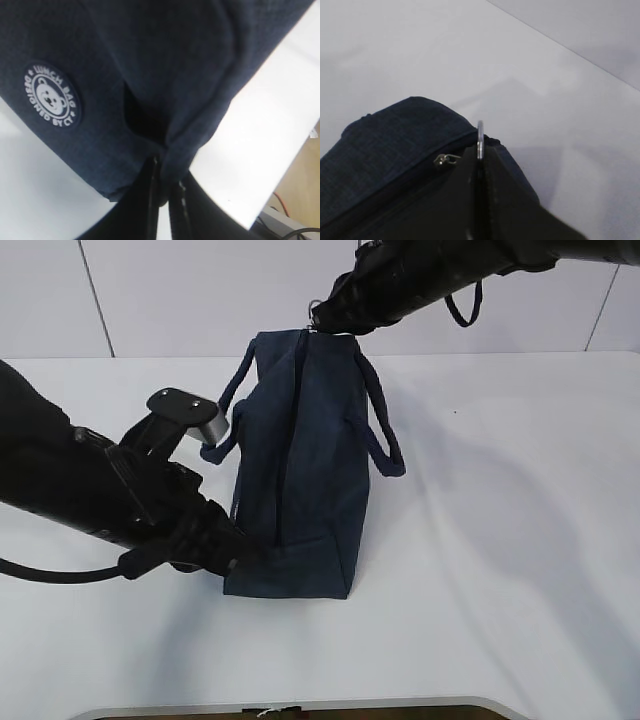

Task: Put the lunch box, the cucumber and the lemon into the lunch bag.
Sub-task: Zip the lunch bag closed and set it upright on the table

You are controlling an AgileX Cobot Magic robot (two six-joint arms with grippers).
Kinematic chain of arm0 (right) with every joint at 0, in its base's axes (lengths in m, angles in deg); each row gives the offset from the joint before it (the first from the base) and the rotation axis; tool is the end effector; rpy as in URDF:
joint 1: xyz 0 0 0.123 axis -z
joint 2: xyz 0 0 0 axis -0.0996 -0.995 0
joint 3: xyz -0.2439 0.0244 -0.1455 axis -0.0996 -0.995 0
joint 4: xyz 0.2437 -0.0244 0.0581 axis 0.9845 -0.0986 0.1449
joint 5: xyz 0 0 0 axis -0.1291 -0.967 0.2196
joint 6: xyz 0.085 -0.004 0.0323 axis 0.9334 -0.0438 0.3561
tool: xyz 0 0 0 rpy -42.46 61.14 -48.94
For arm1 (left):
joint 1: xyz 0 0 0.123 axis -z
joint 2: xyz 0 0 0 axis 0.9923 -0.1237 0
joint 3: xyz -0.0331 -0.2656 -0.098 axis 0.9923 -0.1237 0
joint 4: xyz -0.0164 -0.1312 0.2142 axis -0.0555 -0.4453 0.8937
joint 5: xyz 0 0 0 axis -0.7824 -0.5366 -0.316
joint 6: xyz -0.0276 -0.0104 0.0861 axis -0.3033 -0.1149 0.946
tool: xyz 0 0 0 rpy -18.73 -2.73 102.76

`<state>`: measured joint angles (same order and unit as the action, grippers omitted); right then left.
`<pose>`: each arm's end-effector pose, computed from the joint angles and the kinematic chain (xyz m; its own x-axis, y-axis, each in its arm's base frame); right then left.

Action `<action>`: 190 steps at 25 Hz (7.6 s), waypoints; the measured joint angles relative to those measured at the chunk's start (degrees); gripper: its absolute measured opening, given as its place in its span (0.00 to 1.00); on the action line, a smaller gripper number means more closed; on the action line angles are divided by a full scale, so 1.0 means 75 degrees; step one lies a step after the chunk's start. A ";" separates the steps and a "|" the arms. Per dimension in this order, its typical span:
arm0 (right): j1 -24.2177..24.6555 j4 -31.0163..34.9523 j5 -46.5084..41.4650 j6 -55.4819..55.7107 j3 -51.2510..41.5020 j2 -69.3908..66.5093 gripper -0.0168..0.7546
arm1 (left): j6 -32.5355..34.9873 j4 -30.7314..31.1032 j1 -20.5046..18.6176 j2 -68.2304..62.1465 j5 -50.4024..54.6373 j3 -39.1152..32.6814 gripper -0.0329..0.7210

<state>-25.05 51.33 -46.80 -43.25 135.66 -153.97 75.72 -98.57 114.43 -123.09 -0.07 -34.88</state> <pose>0.4373 0.1870 0.2872 -0.3903 -0.4215 -0.8186 -0.7113 0.7025 -0.0225 0.2529 -0.1902 0.1805 -0.6719 0.4700 -0.5724 0.6862 0.6859 -0.2423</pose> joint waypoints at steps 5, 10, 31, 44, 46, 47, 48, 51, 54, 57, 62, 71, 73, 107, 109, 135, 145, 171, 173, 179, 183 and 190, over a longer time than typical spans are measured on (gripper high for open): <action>0.0003 -0.0063 -0.0269 0.0000 0.0016 0.0000 0.03 | 0.0003 -0.0409 0.0000 0.0000 0.0252 0.0000 0.05; 0.0003 -0.0176 -0.0390 0.0000 0.0016 0.0000 0.03 | -0.0173 -0.0543 0.0000 0.0258 0.0416 -0.0046 0.21; 0.0017 -0.0274 -0.0801 0.0000 0.0016 0.0000 0.03 | -0.3543 -0.0482 -0.1772 0.1725 0.2855 0.1569 0.62; 0.0032 -0.0306 -0.0889 -0.0014 0.0016 0.0000 0.03 | -0.3827 -0.0421 -0.2095 -0.0599 0.4370 0.4064 0.62; 0.0032 -0.0306 -0.0922 -0.0014 0.0016 0.0000 0.03 | -0.3845 -0.0406 -0.2095 -0.0925 0.4534 0.4354 0.62; 0.0032 -0.0306 -0.0941 -0.0014 0.0016 0.0000 0.03 | -0.3848 -0.0406 -0.2095 -0.1083 0.4620 0.4486 0.62; 0.0032 -0.0318 -0.0940 -0.0014 0.0016 0.0000 0.03 | -0.3862 -0.0406 -0.2095 -0.1217 0.4669 0.4575 0.62; 0.0032 -0.0318 -0.0940 -0.0014 0.0016 0.0000 0.03 | -0.3861 -0.0394 -0.2095 -0.1517 0.4861 0.4841 0.62; 0.0032 -0.0318 -0.0945 -0.0014 0.0016 0.0000 0.03 | -0.3861 -0.0394 -0.2095 -0.1838 0.5167 0.5157 0.62; 0.0032 -0.0318 -0.0957 -0.0014 0.0016 0.0000 0.03 | -0.3861 -0.0394 -0.2095 -0.2005 0.5264 0.5341 0.62; 0.0032 -0.0318 -0.0978 -0.0014 0.0016 0.0000 0.03 | -0.3878 -0.0160 -0.2095 -0.2101 0.5513 0.5371 0.33; 0.0032 -0.0318 -0.1068 -0.0014 0.0031 0.0000 0.03 | -0.3510 0.0279 -0.2095 -0.2101 0.5749 0.5399 0.03; 0.0032 -0.0305 -0.1099 -0.0014 0.0096 0.0000 0.03 | -0.3457 0.0434 -0.2095 -0.2101 0.5762 0.5399 0.03; 0.0003 -0.0694 -0.0157 -0.0004 0.1216 -0.0999 0.03 | -0.3450 0.1515 -0.1578 -0.2101 0.5593 0.5462 0.03; 0.0003 -0.0708 -0.0194 -0.0004 0.1387 -0.1159 0.03 | -0.3450 0.1534 -0.1578 -0.2101 0.5582 0.5462 0.03; -0.0014 -0.1264 -0.0532 0.0014 0.2013 -0.1815 0.03 | -0.3483 0.1763 -0.1566 -0.2101 0.5635 0.5462 0.03; 0.0016 -0.2317 -0.2638 0.0778 0.3066 -0.1815 0.03 | -0.3634 0.1799 -0.1549 -0.2101 0.5808 0.5462 0.03; 0.0016 -0.2665 -0.4030 0.1173 0.3527 -0.1780 0.03 | -0.4465 0.1949 -0.1591 -0.2101 0.5615 0.6649 0.48; 0.0016 -0.2665 -0.4091 0.1173 0.3527 -0.1725 0.03 | -0.4463 0.1949 -0.1591 -0.2101 0.5333 0.6649 0.51; 0.0044 -0.2665 -0.4458 0.1191 0.3572 -0.1694 0.03 | -0.4480 0.1858 -0.1607 -0.2101 0.4729 0.6649 0.53; 0.0044 -0.2665 -0.4576 0.1293 0.3572 -0.1694 0.03 | -0.4480 0.1600 -0.1607 -0.2339 0.4706 0.6776 0.53; 0.0044 -0.2606 -0.4759 0.1317 0.3572 -0.1694 0.03 | -0.4354 0.1315 -0.1607 -0.3010 0.4830 0.7156 0.52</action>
<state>-24.72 31.79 -82.49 -33.37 162.45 -166.67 43.07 -88.71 102.38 -145.67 36.16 18.78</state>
